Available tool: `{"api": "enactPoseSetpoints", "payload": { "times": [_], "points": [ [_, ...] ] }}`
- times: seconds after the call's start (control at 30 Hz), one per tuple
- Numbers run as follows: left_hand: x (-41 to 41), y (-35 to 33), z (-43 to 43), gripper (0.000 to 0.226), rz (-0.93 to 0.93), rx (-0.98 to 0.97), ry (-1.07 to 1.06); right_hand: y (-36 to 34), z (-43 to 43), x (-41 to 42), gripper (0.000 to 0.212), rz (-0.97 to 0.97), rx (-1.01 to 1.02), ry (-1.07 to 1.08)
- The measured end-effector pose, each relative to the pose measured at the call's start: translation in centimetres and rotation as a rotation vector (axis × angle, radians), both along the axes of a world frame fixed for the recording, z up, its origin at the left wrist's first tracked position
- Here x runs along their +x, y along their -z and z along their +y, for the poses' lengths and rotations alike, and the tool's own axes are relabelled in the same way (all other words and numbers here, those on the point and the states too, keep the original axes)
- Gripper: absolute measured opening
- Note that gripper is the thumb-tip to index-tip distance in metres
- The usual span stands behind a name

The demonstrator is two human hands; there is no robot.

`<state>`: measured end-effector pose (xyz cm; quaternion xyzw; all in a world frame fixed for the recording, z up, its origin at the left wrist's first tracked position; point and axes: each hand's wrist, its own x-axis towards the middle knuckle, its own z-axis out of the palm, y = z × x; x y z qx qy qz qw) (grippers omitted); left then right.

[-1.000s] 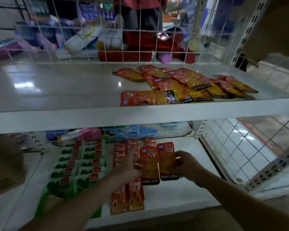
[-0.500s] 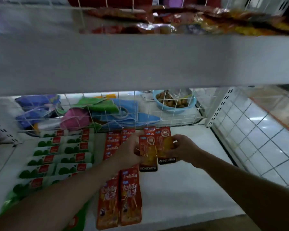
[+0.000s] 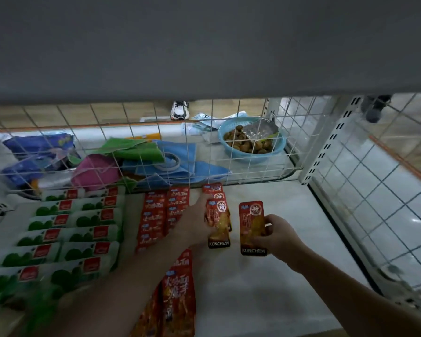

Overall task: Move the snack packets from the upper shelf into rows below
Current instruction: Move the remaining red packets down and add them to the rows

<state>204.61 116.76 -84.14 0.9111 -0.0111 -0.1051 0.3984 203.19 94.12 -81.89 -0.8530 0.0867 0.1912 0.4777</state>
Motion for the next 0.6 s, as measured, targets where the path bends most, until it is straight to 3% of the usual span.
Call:
{"api": "enactPoseSetpoints", "payload": {
  "times": [0.37,0.6],
  "points": [
    [1.3,0.7,-1.0,0.093,0.013,0.245,-0.031,0.2,-0.8,0.3,0.04,-0.03,-0.061,-0.007],
    [1.6,0.8,-1.0,0.096,0.004,0.298,-0.01,0.1,0.0,0.2,0.037,0.018,-0.063,-0.025]
  ]
}}
